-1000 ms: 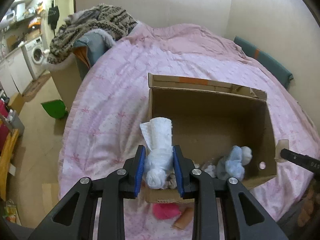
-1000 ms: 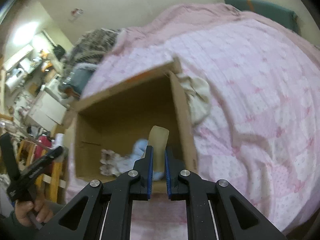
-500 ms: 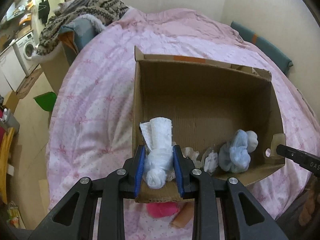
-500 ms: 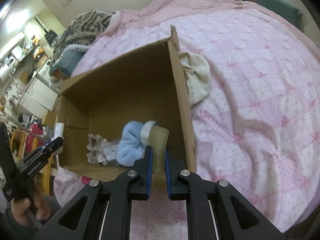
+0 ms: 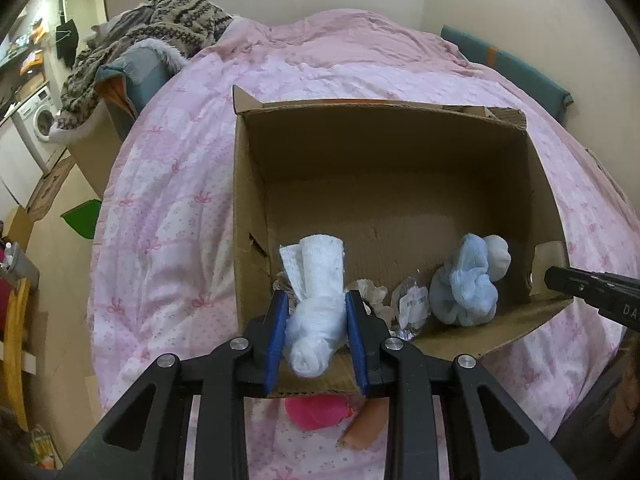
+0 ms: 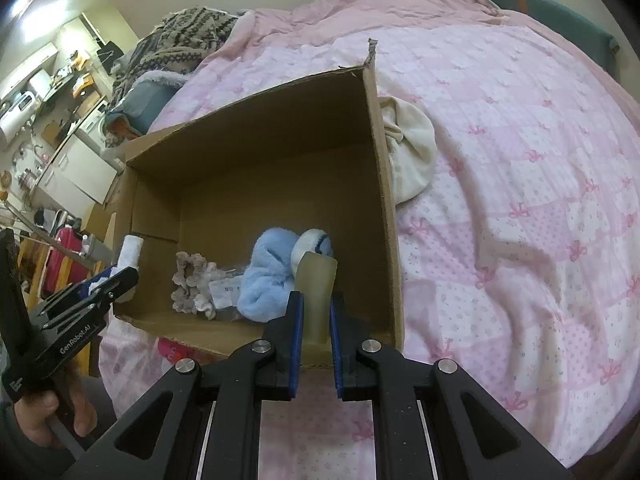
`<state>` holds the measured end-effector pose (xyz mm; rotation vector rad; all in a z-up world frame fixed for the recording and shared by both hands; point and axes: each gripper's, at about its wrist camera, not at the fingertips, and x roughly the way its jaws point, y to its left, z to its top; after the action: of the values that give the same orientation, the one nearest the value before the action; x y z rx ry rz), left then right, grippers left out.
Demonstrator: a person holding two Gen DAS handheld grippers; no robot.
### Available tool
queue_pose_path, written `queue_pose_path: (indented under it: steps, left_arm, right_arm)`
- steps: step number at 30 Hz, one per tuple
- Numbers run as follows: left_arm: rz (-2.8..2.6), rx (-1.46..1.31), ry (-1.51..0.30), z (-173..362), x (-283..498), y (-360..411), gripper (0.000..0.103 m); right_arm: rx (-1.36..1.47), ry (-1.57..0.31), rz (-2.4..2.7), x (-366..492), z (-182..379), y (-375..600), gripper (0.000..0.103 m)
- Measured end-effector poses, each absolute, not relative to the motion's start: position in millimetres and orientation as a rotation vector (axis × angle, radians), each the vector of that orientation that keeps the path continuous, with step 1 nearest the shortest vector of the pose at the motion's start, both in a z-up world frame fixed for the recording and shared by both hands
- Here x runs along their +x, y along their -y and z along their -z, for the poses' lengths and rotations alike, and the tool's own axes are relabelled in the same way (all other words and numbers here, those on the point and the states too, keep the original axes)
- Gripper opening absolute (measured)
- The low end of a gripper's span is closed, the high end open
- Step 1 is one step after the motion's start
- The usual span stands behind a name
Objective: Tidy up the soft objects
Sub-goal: 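Carry the white cloth and tan piece over the box with both tools, then open both tools to drop the white cloth and tan piece into the box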
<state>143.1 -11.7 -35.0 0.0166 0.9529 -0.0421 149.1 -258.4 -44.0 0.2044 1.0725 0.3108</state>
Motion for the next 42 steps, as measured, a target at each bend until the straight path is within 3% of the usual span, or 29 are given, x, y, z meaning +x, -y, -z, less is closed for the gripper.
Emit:
queue_pose_path:
  steps: [7, 18, 20, 21, 22, 23, 24, 27, 42]
  left_arm:
    - [0.043, 0.022, -0.962, 38.4, 142.4, 11.5, 0.026]
    - [0.063, -0.018, -0.945, 32.5, 139.5, 9.4, 0.030]
    - [0.062, -0.024, -0.935, 29.7, 139.0, 9.1, 0.035]
    - [0.059, -0.027, -0.929, 27.9, 138.6, 9.2, 0.043]
    - [0.054, -0.030, -0.921, 26.1, 138.0, 8.7, 0.054]
    - [0.046, -0.031, -0.908, 23.3, 136.8, 8.4, 0.059]
    - [0.043, -0.033, -0.898, 21.1, 136.0, 8.2, 0.065]
    - [0.047, -0.053, -0.895, 17.2, 135.6, 6.4, 0.077]
    - [-0.003, -0.059, -0.886, 6.0, 111.7, -7.3, 0.078]
  right_arm:
    - [0.203, -1.064, -0.345, 146.3, 41.9, 254.1, 0.014]
    - [0.233, -1.051, -0.336, 148.8, 39.0, 256.2, 0.029]
    - [0.244, -1.051, -0.340, 149.6, 38.2, 256.5, 0.032]
    - [0.246, -1.046, -0.340, 149.1, 37.4, 256.6, 0.034]
    - [0.248, -1.036, -0.342, 148.8, 35.9, 257.1, 0.048]
    - [0.253, -1.023, -0.343, 148.0, 33.9, 257.8, 0.071]
    - [0.257, -1.005, -0.343, 146.7, 31.5, 258.7, 0.077]
    - [0.263, -0.980, -0.349, 144.0, 26.6, 259.1, 0.078]
    - [0.247, -0.959, -0.351, 133.4, 18.6, 257.6, 0.078]
